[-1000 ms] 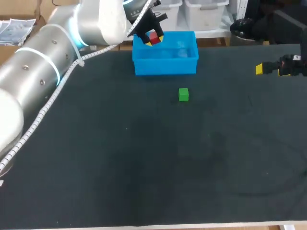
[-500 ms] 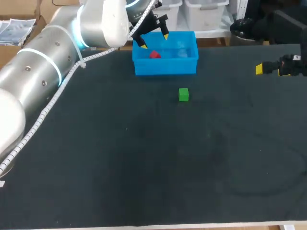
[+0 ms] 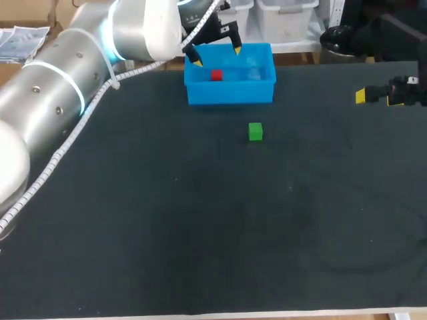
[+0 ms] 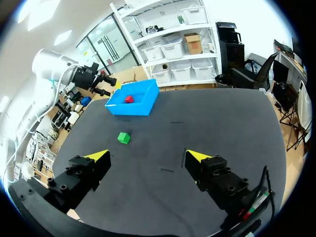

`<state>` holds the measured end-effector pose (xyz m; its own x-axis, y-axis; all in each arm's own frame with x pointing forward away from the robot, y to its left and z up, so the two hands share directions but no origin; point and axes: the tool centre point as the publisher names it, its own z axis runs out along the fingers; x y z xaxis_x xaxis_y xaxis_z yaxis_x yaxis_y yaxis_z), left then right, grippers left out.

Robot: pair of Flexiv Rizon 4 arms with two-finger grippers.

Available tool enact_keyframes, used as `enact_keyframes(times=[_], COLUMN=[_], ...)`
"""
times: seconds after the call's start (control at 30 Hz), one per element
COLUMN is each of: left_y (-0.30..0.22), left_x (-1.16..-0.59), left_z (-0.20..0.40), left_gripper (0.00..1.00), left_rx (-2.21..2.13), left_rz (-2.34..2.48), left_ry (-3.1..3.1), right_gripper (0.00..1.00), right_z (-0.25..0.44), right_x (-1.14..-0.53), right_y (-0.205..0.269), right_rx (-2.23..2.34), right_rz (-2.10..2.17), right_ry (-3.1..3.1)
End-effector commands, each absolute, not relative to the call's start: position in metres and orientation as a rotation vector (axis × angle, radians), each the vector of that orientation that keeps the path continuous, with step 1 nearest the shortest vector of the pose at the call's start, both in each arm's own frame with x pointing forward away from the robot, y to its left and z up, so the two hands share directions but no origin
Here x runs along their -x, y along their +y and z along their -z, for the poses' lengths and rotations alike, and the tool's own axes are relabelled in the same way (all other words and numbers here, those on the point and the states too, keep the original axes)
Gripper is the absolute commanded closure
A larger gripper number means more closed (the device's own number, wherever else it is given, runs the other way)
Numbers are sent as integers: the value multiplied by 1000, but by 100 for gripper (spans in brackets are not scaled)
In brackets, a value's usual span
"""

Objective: Use the left arm to pick the red cube and place it into the blue plastic box first, then use the right arm to grasp the green cube and put it into the same blue plastic box after the first action is fully finished.

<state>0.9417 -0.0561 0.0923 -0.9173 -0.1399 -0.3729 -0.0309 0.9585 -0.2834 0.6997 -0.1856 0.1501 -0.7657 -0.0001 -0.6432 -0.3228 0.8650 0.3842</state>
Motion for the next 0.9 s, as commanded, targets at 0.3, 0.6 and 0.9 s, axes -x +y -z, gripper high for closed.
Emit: enact_keyframes(times=[0.3,0.6,0.9], left_y=[-41,-33,-23], left_x=[-897,-854,-825], left_z=[-103,-102,-101], left_gripper=[0,0,0], left_rx=[7,-40,-70], left_rz=[403,426,436], left_ry=[2774,2822,2842], right_gripper=[0,0,0], right_z=[-150,-150,-150], right_x=[-700,-700,-700], right_y=[-186,-186,-186], right_rx=[232,232,232], right_rz=[-637,-637,-637], right_ry=[2373,2373,2373])
